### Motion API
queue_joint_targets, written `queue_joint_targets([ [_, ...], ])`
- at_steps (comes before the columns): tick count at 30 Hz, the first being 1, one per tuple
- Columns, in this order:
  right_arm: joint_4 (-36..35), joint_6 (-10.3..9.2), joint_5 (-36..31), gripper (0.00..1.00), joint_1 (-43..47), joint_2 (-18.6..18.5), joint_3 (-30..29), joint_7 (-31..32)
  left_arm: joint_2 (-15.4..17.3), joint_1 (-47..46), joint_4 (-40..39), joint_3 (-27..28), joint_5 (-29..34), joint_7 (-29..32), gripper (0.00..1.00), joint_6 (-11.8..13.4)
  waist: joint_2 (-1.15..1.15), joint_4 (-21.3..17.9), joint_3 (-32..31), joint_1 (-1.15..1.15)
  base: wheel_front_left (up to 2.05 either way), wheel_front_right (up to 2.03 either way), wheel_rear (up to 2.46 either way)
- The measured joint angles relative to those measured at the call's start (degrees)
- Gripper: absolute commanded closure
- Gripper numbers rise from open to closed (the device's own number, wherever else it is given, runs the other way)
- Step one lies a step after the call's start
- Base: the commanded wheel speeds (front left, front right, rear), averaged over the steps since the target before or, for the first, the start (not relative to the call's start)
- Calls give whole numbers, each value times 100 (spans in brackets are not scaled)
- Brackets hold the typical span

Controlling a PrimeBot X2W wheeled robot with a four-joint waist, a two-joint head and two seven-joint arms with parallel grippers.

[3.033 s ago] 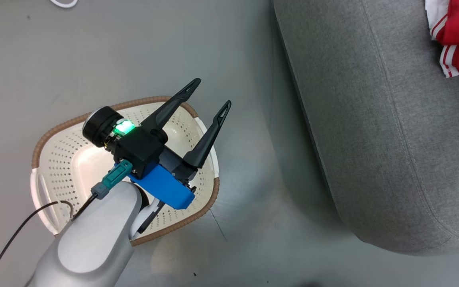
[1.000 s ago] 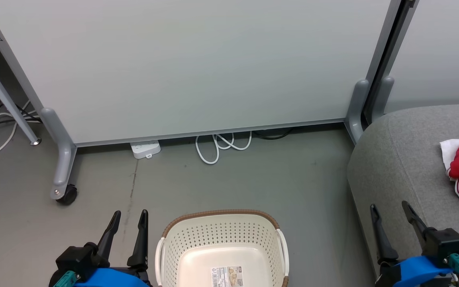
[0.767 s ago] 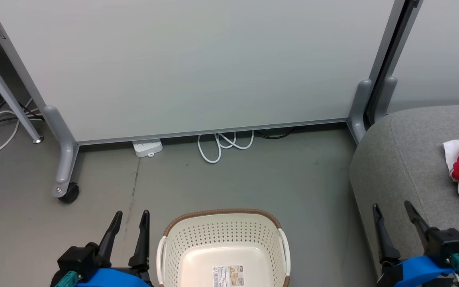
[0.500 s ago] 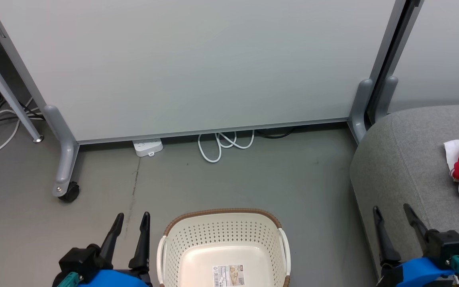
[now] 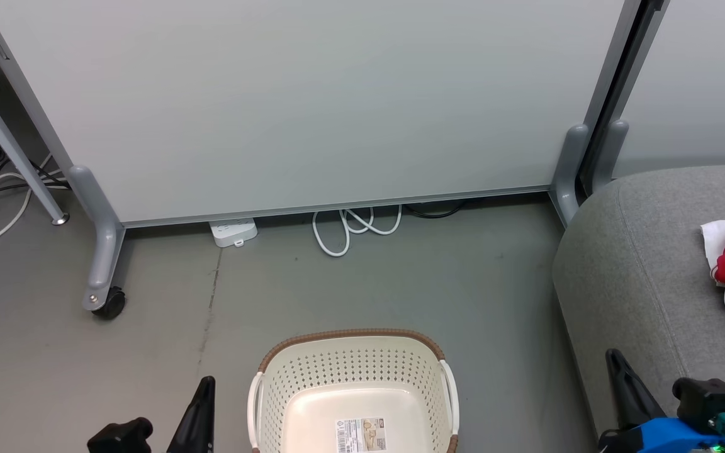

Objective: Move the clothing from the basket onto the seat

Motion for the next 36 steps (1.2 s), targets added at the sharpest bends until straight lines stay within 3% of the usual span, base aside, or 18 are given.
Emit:
queue_joint_targets([
  [36,286,-1,3657,100,-374,0,-27,203,0,-44,-480,580,-2874,825,100,0,0,-111,8,0,0,0,0],
])
